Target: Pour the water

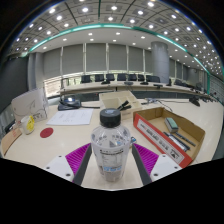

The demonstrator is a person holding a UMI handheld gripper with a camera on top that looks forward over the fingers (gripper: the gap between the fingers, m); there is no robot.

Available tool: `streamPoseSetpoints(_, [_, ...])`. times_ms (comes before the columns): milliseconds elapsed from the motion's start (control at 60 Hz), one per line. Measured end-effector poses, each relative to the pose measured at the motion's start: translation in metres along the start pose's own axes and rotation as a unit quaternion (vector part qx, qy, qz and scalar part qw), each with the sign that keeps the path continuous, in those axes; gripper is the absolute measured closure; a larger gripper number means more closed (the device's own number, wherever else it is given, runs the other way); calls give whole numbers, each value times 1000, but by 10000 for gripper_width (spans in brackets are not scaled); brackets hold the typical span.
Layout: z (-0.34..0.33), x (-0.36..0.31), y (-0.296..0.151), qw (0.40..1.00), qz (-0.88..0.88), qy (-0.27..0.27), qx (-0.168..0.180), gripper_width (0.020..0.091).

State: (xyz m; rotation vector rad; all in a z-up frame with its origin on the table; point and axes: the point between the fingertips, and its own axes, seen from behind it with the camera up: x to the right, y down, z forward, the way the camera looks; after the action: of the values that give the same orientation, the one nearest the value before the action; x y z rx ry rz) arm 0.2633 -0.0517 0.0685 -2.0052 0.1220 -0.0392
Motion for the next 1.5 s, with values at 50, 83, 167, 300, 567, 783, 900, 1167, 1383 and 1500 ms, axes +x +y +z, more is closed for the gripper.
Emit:
streamPoseSetpoints(50, [7, -4, -1, 1000, -1, -2, 6, 367])
streamPoseSetpoints(83, [12, -4, -2, 1000, -3, 0, 11, 431])
streamPoseSetpoints(167, [21, -3, -6, 1000, -8, 1, 24, 522])
streamPoseSetpoints(300, [23, -2, -6, 1000, -8, 6, 20, 599])
streamPoseSetpoints(567, [23, -9, -33, 996, -76, 38, 9, 655])
streamPoseSetpoints(783, [26, -63, -110, 980, -181, 83, 29, 655])
streamPoseSetpoints(900, [24, -118, -158, 956, -268, 112, 43, 656])
streamPoseSetpoints(1167, [64, -295, -203, 827, -542, 131, 70, 658])
streamPoseSetpoints(1383, [112, -395, -182, 648, -744, 142, 80, 660])
streamPoseSetpoints(1500, [131, -415, -171, 561, -808, 162, 73, 657])
